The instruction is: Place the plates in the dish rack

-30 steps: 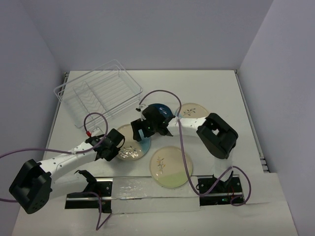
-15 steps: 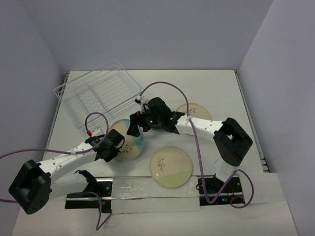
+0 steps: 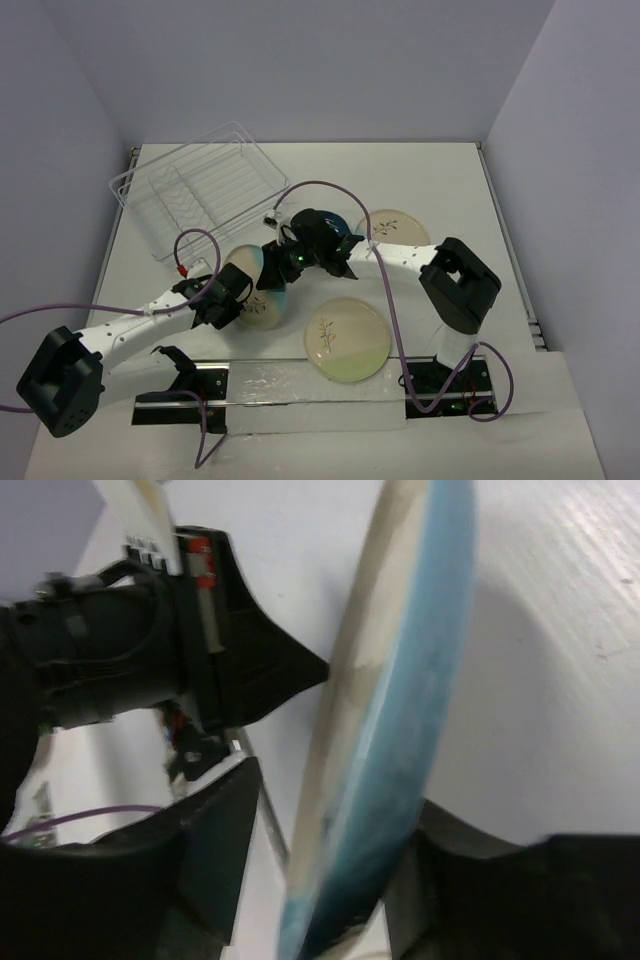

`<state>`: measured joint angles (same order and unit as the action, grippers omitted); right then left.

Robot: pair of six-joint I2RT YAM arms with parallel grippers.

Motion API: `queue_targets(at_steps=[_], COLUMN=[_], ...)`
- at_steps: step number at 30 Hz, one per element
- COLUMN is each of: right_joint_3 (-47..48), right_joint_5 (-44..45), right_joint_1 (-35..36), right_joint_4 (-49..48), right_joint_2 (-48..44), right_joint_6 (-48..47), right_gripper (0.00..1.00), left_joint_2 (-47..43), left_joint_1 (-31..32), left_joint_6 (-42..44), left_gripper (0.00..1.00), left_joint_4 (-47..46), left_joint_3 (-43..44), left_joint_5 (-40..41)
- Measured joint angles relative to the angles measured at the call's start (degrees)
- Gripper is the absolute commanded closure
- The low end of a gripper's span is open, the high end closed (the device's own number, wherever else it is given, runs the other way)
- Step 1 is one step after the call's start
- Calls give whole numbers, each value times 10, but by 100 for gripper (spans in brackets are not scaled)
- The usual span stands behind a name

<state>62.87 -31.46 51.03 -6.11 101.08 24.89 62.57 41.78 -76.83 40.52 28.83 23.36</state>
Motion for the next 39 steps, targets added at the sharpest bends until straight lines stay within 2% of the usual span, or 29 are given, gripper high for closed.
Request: queue_targets(at_steps=[2, 4, 6, 7, 8, 9, 12, 16, 20, 26, 30, 34, 39], right_joint_3=[-4, -6, -6, -7, -7, -7, -11, -16, -28, -34, -42, -61, -63], right_joint_5=[18, 40, 58, 62, 69, 74, 102, 132, 139, 120, 98, 68, 20], right_joint_1=[1, 1, 1, 1, 2, 2, 5, -9, -56, -148, -186, -189, -190], right_joint_4=[1, 5, 10, 11, 11, 12, 21, 48, 65, 65, 65, 78, 101], right_joint_2=[0, 0, -1, -2, -5, -9, -28, -61, -114, -186, -212, -234, -238], right_joint_6=[-1, -3, -4, -5, -7, -14, -33, -59, -81, -104, -119, -136, -155], right_gripper=[66, 80, 86, 89, 98, 100, 100, 100, 100, 100, 100, 100, 100], left_joint_2=[-5, -13, -22, -30, -39, -52, -88, -148, -179, -100, -16, 28, 48], left_joint_1=[0, 2, 4, 6, 7, 8, 14, 20, 21, 21, 19, -19, -79], left_joint_6=[2, 3, 8, 10, 12, 16, 23, 57, 155, 337, 515, 676, 862], left_gripper=[100, 93, 76, 70, 59, 54, 30, 9, 2, 1, 1, 1, 1], left_joint_4=[0, 1, 4, 5, 3, 6, 9, -39, -125, -215, -244, -252, -241], left_joint_3=[-2, -4, -4, -4, -4, -2, 21, 64, 107, 236, 369, 469, 517], left_joint_5=[0, -1, -3, -3, 0, 3, 24, 53, 49, 18, -95, -236, -398])
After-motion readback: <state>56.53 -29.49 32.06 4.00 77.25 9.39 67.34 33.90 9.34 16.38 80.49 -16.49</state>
